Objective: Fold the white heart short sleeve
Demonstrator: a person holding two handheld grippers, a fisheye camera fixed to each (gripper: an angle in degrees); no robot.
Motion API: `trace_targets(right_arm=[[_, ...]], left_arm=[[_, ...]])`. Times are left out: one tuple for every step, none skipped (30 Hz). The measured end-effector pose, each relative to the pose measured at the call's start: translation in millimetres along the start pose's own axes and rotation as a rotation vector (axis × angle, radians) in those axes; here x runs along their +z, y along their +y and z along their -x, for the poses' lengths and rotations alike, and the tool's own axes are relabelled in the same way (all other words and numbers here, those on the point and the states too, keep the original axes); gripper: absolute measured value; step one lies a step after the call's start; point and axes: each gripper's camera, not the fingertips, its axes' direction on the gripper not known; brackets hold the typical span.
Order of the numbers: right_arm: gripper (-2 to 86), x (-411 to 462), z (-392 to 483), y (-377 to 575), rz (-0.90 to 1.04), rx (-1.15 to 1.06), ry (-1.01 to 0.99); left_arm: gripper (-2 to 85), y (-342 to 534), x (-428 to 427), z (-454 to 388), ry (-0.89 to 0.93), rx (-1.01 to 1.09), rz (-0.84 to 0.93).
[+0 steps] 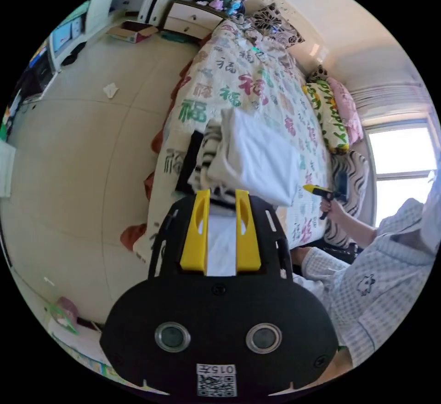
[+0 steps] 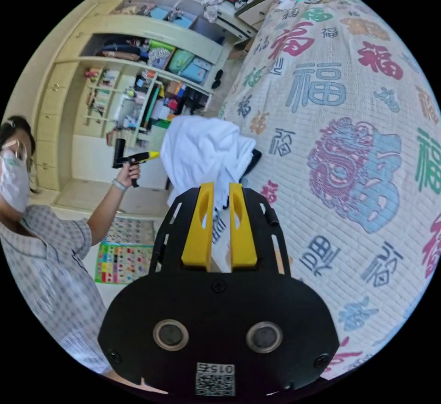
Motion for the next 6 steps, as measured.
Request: trace_targets(right_arm=[[7.1,4,5,7,0.054,-0.024,0.072],[7.7,16,13,15,0.130,-0.056,0.147],[8.0,23,17,18,0.174,-0.073,0.189],[8.3,38,26,25,0.240,-0.109,0.276],[8.4,54,35,31,0.281,-0.151,0.320],[8.6,63,40,34,0.300,-0.174,0.314]], left_arm=[[10.0,34,0,-9,-0.056,-0.014,-0.012],[10.9,69,6,-16,-0.116,-0.043,-0.010],[11.4,87,11,-19,-0.150,-0.065,0.000],[11.6,119,24,-22,-0.217,-0.132,0.033],[11.5,150,34,-22,-0.295,-0.225,0.045],[11.4,165,38,-22,-0.337,-0.283,0.023]])
